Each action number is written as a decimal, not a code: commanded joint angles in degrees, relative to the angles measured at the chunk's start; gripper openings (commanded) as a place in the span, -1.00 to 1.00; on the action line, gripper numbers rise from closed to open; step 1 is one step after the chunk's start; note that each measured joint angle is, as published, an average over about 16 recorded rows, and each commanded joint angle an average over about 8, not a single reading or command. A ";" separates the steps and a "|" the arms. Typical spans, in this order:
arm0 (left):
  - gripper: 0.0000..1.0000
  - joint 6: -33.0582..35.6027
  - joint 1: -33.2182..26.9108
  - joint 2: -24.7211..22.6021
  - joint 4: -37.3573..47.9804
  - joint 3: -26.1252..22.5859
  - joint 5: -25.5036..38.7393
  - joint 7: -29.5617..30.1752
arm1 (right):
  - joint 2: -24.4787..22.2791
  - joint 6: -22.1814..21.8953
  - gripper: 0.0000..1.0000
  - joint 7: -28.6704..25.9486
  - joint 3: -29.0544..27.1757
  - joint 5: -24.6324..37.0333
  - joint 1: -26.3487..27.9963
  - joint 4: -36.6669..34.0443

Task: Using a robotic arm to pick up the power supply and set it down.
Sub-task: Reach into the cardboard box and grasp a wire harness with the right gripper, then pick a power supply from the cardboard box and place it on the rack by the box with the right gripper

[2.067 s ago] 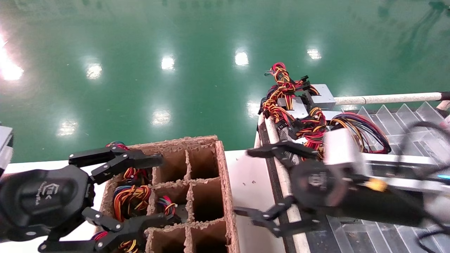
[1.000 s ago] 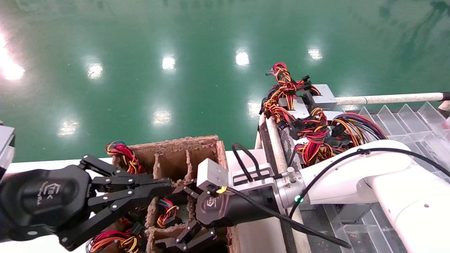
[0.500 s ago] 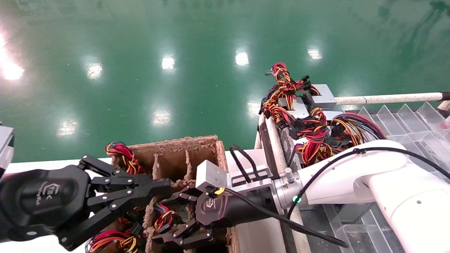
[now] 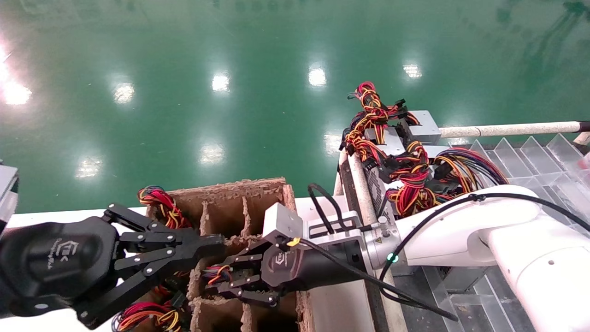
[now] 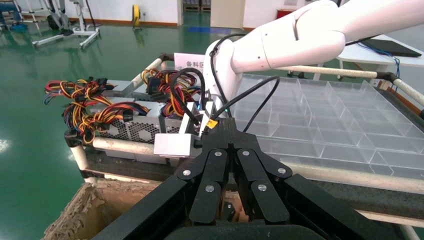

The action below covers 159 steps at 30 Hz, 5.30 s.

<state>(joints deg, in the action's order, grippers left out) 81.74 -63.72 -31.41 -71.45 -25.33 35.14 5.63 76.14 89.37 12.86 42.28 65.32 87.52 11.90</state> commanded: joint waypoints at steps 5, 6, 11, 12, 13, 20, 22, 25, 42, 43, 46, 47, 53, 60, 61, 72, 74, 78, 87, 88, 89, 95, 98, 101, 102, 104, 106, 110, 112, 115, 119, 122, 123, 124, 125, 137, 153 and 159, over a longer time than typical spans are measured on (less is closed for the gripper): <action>-1.00 0.00 0.00 0.00 0.00 0.00 0.00 0.00 | -0.26 0.49 -1.00 0.07 0.32 -0.99 0.27 -0.67; -1.00 0.00 0.00 0.00 0.00 0.00 0.00 0.00 | -0.35 0.62 -1.00 0.03 0.42 -1.11 0.40 -0.59; -1.00 0.00 0.00 0.00 0.00 0.00 0.00 0.00 | -0.89 1.31 -1.00 -0.02 1.24 -1.71 1.48 1.08; -1.00 0.00 0.00 0.00 0.00 0.00 0.00 0.00 | -1.02 1.44 -1.00 -0.04 1.45 -1.88 1.77 1.69; -1.00 0.00 0.00 0.00 0.00 0.00 0.00 0.00 | -1.17 1.56 -1.00 -0.11 1.69 -2.10 2.07 2.40; -1.00 0.00 0.00 0.00 0.00 0.00 0.00 0.00 | -3.48 2.09 -1.00 -2.81 2.90 -6.44 4.18 8.84; -1.00 0.00 0.00 0.00 0.00 0.00 0.00 0.00 | -4.59 2.08 -1.00 -4.07 3.05 -8.38 4.71 10.77; -1.00 0.00 0.00 0.00 0.00 0.00 0.00 0.00 | -6.40 1.91 -1.00 -5.81 3.15 -11.31 5.51 13.28; -1.00 0.00 0.00 0.00 0.00 0.00 0.00 0.00 | -14.15 0.77 -1.00 -7.83 0.80 -22.00 16.48 15.71; -1.00 0.00 0.00 0.00 0.00 0.00 0.00 0.00 | -14.57 0.62 -1.00 -7.63 0.77 -21.94 17.58 15.49; -1.00 0.00 0.00 0.00 0.00 0.00 0.00 0.00 | -16.26 -0.13 -1.00 -6.72 0.84 -20.99 21.17 14.58; -1.00 0.00 0.00 0.00 0.00 0.00 0.00 0.00 | -17.00 -0.47 -1.00 -6.35 0.93 -20.43 22.42 14.22; -1.00 0.00 0.00 0.00 0.00 0.00 0.00 0.00 | -22.77 -2.70 -1.00 -4.83 1.85 -15.96 29.66 12.03; -1.00 0.00 0.00 0.00 0.00 0.00 0.00 0.00 | -31.12 -5.84 -1.00 -5.09 4.35 -8.26 37.77 10.96; -1.00 0.00 0.00 0.00 0.00 0.00 0.00 0.00 | -32.31 -6.33 -1.00 -5.33 4.79 -7.04 38.84 10.90; -1.00 0.00 0.00 0.00 0.00 0.00 0.00 0.00 | -43.62 -9.68 -1.00 -8.17 9.29 4.28 45.88 8.90; -1.00 0.00 0.00 0.00 0.00 0.00 0.00 0.00 | -44.69 -10.22 -1.00 -7.85 9.58 4.94 45.53 7.91; -1.00 0.00 0.00 0.00 0.00 -0.01 0.00 0.00 | -45.80 -11.58 -1.00 -6.37 9.68 5.10 43.71 5.22; -1.00 0.00 0.00 0.00 0.00 -0.01 0.00 0.00 | -43.33 -12.15 -1.00 -1.57 7.88 1.16 37.28 -2.04; -1.00 0.00 0.00 0.00 0.00 -0.01 0.00 0.00 | -42.71 -12.23 -1.00 -1.03 7.63 0.66 36.49 -2.76; -1.00 0.00 0.00 0.00 0.00 -0.01 0.00 0.00 | -42.03 -12.41 -1.00 -0.49 7.38 0.17 35.71 -3.49; -1.00 0.00 0.00 0.00 0.00 -0.01 0.00 0.00 | -37.56 -15.53 -1.00 2.17 5.67 -2.67 31.68 -7.50; -1.00 0.00 0.00 0.00 0.00 -0.01 0.00 0.00 | -35.72 -17.32 -1.00 3.08 4.79 -3.98 30.40 -8.99; -1.00 0.00 0.00 0.00 0.00 -0.01 0.00 0.00 | -34.38 -18.54 -1.00 3.70 4.27 -4.75 29.59 -9.95; -1.00 0.00 0.00 0.00 0.00 -0.01 0.00 0.00 | -34.04 -18.84 -1.00 3.87 4.20 -4.86 29.40 -10.17; -1.00 0.00 0.00 0.00 0.00 -0.01 0.00 0.00 | -33.52 -19.31 -1.00 4.15 4.20 -4.86 29.11 -10.51; -1.00 0.00 0.00 0.00 0.00 -0.01 0.00 0.00 | -33.16 -19.72 -1.00 4.31 4.30 -4.72 28.90 -10.82; -1.00 0.00 0.00 0.00 0.00 -0.01 0.00 0.00 | -32.83 -20.26 -1.00 4.30 4.39 -4.58 28.74 -11.34; -1.00 0.00 0.00 0.00 0.00 -0.01 0.00 0.00 | -32.76 -20.17 -1.00 4.20 4.28 -4.74 28.80 -11.45; -1.00 0.00 0.00 0.00 0.00 -0.01 0.00 0.00 | -32.65 -19.56 -1.00 4.06 4.10 -5.00 29.11 -11.32; -1.00 0.00 0.00 0.00 0.00 -0.01 -0.01 0.00 | -32.30 -18.43 -1.00 3.94 4.11 -5.00 29.72 -10.92; -1.00 0.00 0.00 0.00 0.00 -0.01 -0.01 0.00 | -32.00 -18.09 -1.00 3.88 4.33 -4.69 29.92 -10.93; -1.00 0.00 0.00 0.00 0.00 -0.01 -0.01 0.00 | -31.93 -18.14 -1.00 3.89 4.39 -4.59 29.90 -11.02; -1.00 0.00 0.00 0.00 0.00 -0.01 -0.01 0.00 | -31.87 -18.24 -1.00 3.91 4.44 -4.52 29.83 -11.14; -1.00 0.00 0.00 0.00 0.00 -0.01 -0.01 0.00 | -31.84 -18.41 -1.00 3.95 4.48 -4.46 29.71 -11.29; -1.00 0.00 0.00 0.00 0.00 -0.01 -0.01 0.00 | -32.10 -21.16 -1.00 4.34 4.56 -4.35 28.40 -12.44; -1.00 0.00 0.00 0.00 0.00 -0.01 -0.01 0.00 | -26.69 -27.56 -1.00 5.64 2.91 -6.70 23.66 -12.86; -1.00 0.00 0.00 0.00 0.00 -0.01 -0.01 0.00 | -25.01 -30.99 -0.18 5.66 2.59 -7.17 22.55 -13.08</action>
<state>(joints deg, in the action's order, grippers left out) 81.74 -63.72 -31.40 -71.45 -25.34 35.13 5.62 50.88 59.38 18.31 44.95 58.26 110.39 -0.98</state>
